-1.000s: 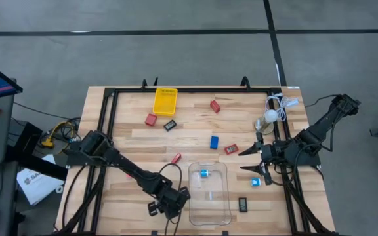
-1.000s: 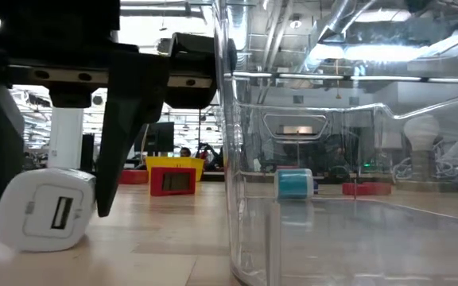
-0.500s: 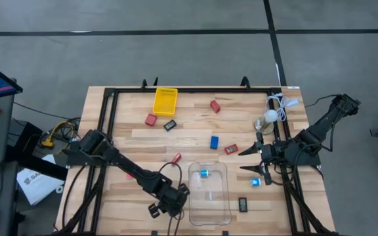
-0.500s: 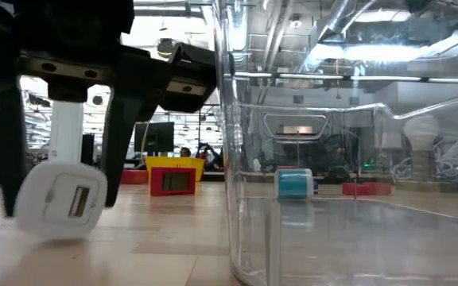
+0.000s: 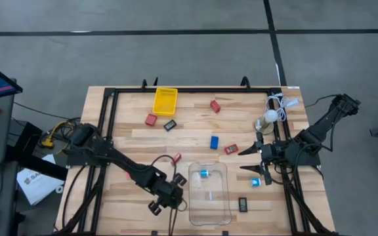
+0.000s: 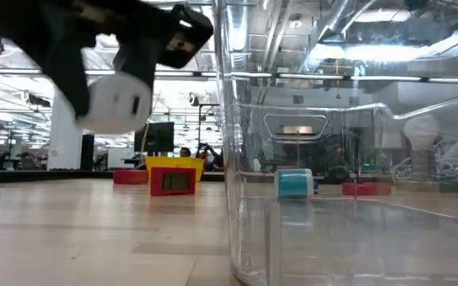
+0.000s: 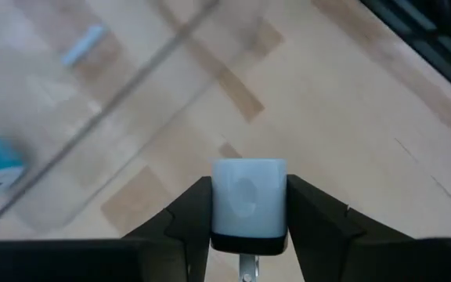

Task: Pick & Place Office items
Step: Put the white power adapter into the clear bin

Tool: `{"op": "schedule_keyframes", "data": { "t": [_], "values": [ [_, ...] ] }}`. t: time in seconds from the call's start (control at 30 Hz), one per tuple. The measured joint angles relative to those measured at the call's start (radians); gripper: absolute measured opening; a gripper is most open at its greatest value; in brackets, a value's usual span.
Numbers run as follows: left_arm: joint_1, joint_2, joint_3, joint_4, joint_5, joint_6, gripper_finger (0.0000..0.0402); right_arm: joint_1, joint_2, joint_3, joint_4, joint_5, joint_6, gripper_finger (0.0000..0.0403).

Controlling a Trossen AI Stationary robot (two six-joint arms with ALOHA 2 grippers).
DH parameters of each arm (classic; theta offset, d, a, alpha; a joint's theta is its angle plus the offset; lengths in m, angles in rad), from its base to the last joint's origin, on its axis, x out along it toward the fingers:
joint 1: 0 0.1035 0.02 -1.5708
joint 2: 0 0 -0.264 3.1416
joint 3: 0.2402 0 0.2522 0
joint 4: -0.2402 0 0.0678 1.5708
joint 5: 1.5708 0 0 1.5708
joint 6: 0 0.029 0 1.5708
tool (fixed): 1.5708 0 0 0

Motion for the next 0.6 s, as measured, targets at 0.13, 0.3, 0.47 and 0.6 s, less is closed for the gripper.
{"op": "schedule_keyframes", "data": {
  "t": [0.13,0.3,0.47,0.6],
  "values": [
    [0.010,-0.026,0.000,-0.007,-0.032,-0.067,0.0133,0.000,0.000,0.000,0.001,0.000,0.000,0.0221],
    [0.026,-0.050,0.000,-0.013,-0.041,-0.168,0.0132,0.000,0.000,0.000,0.009,0.000,-0.008,0.0221],
    [0.030,-0.090,0.000,-0.014,-0.081,-0.259,0.0132,0.000,0.000,0.000,0.021,0.000,-0.024,0.0221],
    [0.030,-0.122,0.000,0.010,-0.096,-0.315,0.0132,0.000,0.000,0.000,0.021,0.000,-0.026,0.0221]
  ]
}}
